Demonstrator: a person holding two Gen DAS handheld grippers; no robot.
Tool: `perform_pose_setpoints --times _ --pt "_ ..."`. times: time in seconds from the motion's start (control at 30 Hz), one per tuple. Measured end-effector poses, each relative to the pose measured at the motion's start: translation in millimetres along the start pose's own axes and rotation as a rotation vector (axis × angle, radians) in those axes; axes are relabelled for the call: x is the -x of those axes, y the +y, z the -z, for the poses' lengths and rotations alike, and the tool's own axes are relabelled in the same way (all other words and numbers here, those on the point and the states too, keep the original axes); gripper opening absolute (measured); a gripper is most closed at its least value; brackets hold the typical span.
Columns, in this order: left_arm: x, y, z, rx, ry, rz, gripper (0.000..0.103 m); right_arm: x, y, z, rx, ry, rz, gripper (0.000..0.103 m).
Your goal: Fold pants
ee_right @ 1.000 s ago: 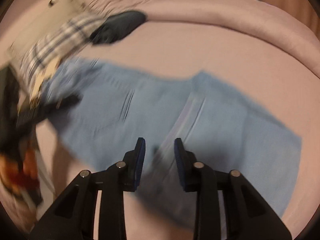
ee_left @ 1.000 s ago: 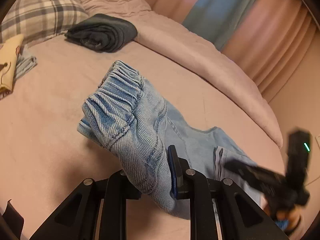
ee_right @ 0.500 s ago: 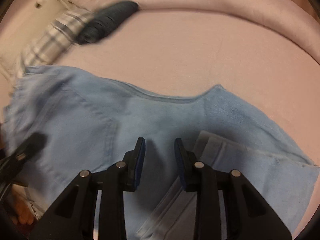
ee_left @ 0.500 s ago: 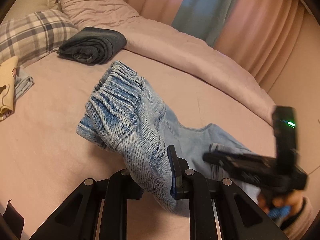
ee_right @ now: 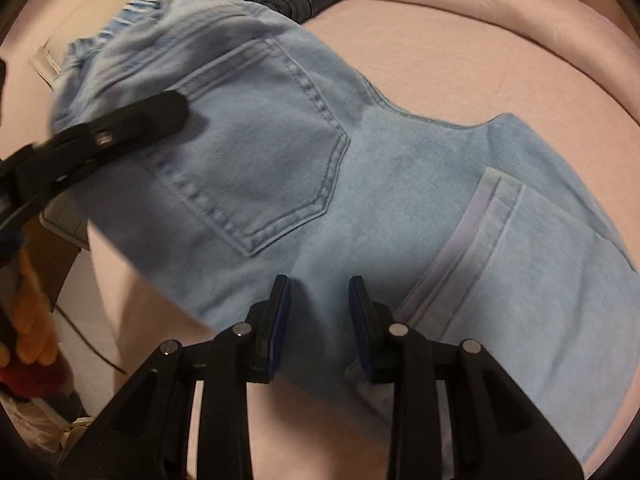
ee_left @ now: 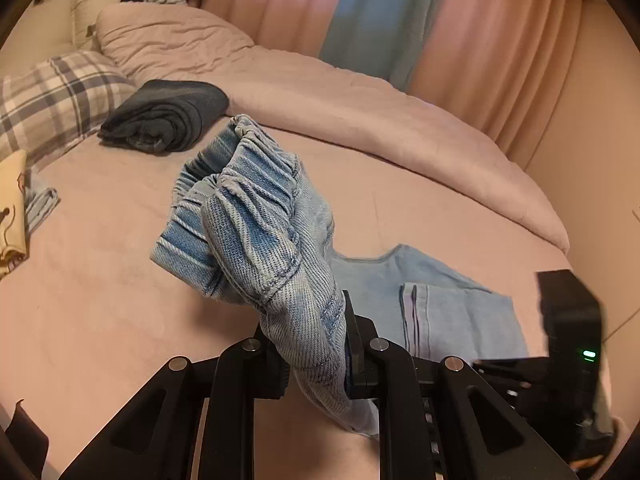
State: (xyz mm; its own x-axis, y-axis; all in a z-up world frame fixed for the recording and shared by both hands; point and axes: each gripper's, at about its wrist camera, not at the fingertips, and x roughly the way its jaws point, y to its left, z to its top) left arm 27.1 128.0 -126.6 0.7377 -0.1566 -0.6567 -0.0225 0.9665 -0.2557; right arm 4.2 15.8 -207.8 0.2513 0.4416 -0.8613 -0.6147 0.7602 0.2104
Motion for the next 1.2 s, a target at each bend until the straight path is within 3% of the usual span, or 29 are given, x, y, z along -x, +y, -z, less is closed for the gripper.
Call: perform_pose_setpoints --times 0.1,0.33,0.47,0.6,0.67,0.73,0.83,0.93,1.0,1.2 --pt "-0.2 -6.6 1.2 -0.024 -0.001 -0.004 0.017 15.4 -4.7 16.3 -0.021 -0.014 -0.026 0.031" --pt "2.8 -24.1 -0.6 -0.079 -0.011 0.002 0.017 -0.1 -17.0 34.3 -0.078 0.021 -0.05 0.029" --pt "4.0 -37.4 -0.5 -0.128 -0.014 0.012 0.017 38.9 -34.2 37.2 -0.134 -0.088 -0.11 0.03" --pt "2.9 -50.1 0.3 -0.166 -0.016 0.02 0.017 49.3 -78.0 32.7 -0.281 -0.138 0.016 0.031" --pt "2.7 -56.1 1.0 -0.184 -0.015 0.023 0.017 38.0 -96.9 30.3 -0.352 -0.151 0.02 0.031" --pt "2.0 -66.4 1.9 -0.211 -0.011 0.032 0.017 13.2 -111.2 31.2 -0.389 -0.111 0.02 0.03" --pt "0.1 -84.3 5.3 -0.274 -0.008 0.043 0.017 13.1 -109.4 33.6 -0.382 -0.145 0.001 0.03" --pt "-2.7 -102.3 11.1 -0.332 -0.002 0.06 0.017 29.4 -114.3 43.4 -0.461 -0.148 -0.124 0.031" --pt "-5.2 -117.1 17.6 -0.388 0.002 0.072 0.017 41.3 -124.1 62.9 -0.589 -0.209 -0.248 0.041" --pt "-25.9 -155.0 43.3 -0.522 0.056 0.109 0.017 73.6 -167.3 134.6 -0.907 -0.409 -0.641 0.056"
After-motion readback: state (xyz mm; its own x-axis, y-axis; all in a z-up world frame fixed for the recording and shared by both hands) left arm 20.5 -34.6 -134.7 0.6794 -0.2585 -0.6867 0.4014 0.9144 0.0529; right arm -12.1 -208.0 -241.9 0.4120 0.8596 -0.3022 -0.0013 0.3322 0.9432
